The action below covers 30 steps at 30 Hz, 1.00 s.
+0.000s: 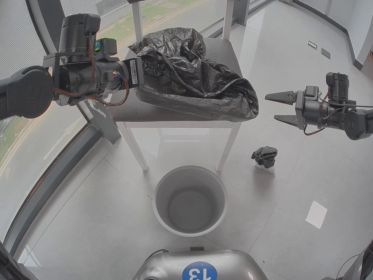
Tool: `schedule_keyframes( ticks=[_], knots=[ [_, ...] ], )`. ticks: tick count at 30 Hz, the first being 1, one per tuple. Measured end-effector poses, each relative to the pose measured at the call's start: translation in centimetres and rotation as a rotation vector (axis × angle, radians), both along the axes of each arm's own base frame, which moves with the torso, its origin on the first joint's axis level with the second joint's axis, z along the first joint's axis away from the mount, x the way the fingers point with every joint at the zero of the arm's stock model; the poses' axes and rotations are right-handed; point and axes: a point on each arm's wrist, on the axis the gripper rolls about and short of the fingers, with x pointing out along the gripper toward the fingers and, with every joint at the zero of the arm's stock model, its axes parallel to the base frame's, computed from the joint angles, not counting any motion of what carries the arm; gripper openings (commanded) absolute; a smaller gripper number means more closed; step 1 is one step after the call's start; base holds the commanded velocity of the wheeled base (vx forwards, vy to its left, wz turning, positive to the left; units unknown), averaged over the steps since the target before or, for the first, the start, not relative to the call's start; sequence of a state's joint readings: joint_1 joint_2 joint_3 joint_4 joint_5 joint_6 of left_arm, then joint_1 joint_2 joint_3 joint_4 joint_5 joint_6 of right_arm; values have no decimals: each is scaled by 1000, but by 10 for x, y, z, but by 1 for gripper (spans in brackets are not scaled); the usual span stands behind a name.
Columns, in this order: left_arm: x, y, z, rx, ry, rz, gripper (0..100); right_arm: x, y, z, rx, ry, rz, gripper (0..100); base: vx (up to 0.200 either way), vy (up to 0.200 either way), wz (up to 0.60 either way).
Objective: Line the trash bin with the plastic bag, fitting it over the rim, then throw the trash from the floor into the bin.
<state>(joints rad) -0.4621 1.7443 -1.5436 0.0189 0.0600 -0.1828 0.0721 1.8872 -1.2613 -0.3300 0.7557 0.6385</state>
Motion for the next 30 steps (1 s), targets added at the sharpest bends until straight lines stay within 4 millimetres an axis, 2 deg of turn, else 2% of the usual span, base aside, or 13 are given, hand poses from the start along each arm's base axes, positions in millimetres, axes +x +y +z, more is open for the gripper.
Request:
schedule_keyframes(
  ticks=[16, 30],
  knots=[
    [-1, 0, 0, 0, 3, -3, 0, 8, 14, -6, 36, 2, 87, 100, 0, 0, 0],
    [-6, 2, 4, -29, 2, 10, 0, 32, 21, -15, 45, -22, 107, 100, 0, 0, 0]
  ],
)
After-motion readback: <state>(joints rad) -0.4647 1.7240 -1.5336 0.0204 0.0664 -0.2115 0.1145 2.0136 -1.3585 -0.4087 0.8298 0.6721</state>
